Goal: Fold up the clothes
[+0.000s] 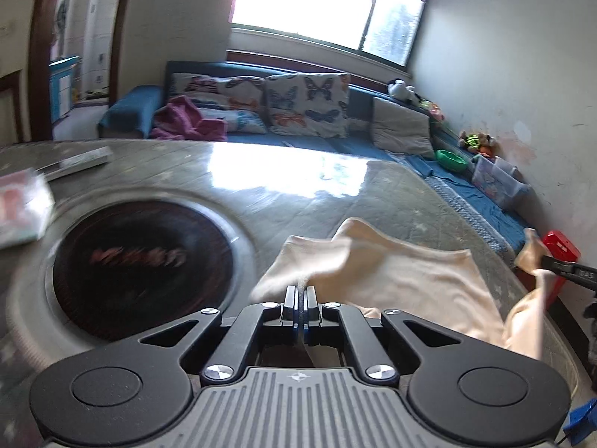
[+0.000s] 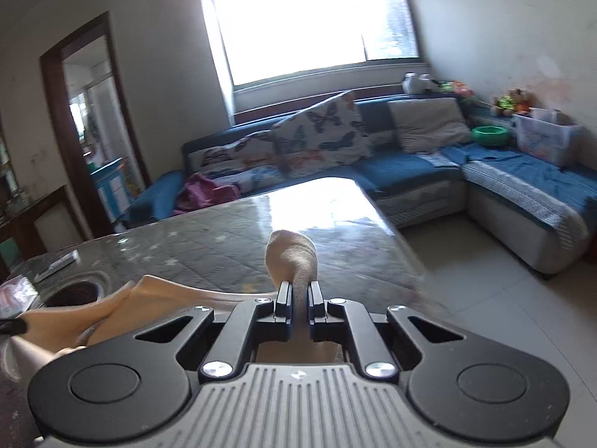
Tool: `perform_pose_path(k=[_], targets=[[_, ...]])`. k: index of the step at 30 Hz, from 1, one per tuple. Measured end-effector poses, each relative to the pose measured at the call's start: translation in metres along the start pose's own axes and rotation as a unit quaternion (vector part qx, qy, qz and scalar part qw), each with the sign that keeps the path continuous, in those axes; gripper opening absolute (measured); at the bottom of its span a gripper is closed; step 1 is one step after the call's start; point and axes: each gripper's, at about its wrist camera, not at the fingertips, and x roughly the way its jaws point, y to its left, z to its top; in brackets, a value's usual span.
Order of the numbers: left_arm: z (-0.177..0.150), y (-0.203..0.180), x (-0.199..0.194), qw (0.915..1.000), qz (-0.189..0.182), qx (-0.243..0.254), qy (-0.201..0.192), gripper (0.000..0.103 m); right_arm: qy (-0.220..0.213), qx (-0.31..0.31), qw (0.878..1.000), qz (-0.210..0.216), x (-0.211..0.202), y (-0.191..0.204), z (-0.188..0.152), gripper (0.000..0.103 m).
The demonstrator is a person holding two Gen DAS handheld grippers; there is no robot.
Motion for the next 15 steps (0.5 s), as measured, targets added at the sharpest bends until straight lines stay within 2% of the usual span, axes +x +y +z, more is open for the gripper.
perform_pose_path(k=[5, 8, 11, 15], targets=[[-0.027, 0.018, -0.034, 0.9996, 0.019, -0.007, 0.018, 0.002, 0.002, 0.029, 0.998, -0.053, -0.022, -0.036, -0.014, 0.007], [-0.042, 0.021, -0.044, 0.9990, 0.027, -0.004, 0.034, 0.002, 0.018, 0.029, 0.996, -0.082, -0.025, -0.049, -0.025, 0.007], [-0.048, 0.021, -0.043, 0.9980, 0.029, 0.002, 0.056, 0.002, 0.047, 0.024, 0.993, -0.102, -0.024, -0.058, -0.039, 0.007], [-0.056, 0.020, -0.040, 0.9959, 0.031, 0.010, 0.085, 0.006, 0.064, 0.027, 0.990, -0.121, -0.025, -0.064, -0.047, 0.015]])
